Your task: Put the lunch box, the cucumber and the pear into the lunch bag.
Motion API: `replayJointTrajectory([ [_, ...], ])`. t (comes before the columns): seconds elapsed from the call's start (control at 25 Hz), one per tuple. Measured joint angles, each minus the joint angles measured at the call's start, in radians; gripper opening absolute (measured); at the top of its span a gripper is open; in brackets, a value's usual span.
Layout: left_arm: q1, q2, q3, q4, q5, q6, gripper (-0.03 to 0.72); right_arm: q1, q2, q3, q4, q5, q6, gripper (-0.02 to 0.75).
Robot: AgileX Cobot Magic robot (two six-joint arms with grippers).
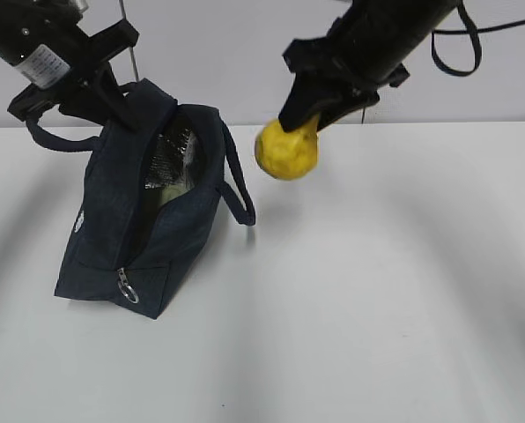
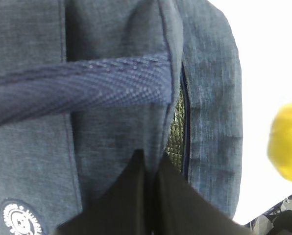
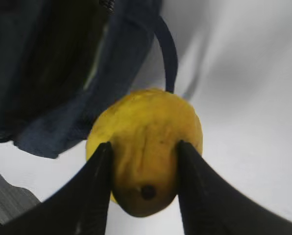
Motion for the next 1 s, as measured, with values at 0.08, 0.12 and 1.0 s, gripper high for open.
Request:
replayJointTrajectory([
  [0.08, 0.0, 0.0, 0.0, 0.0, -0.001, 0.0, 0.002, 0.0, -0.001, -0.045, 0.038, 0.006, 0.002, 0.27],
  [0.12, 0.0, 0.0, 0.0, -0.001, -0.001, 0.0, 0.002, 0.0, -0.001, -0.056, 0.062, 0.006, 0.002, 0.27],
  [1.0, 0.0, 0.0, 0.0, -0.004, 0.005, 0.012, 0.002, 0.127, 0.14, -0.068, 0.269, -0.208, -0.123, 0.391],
])
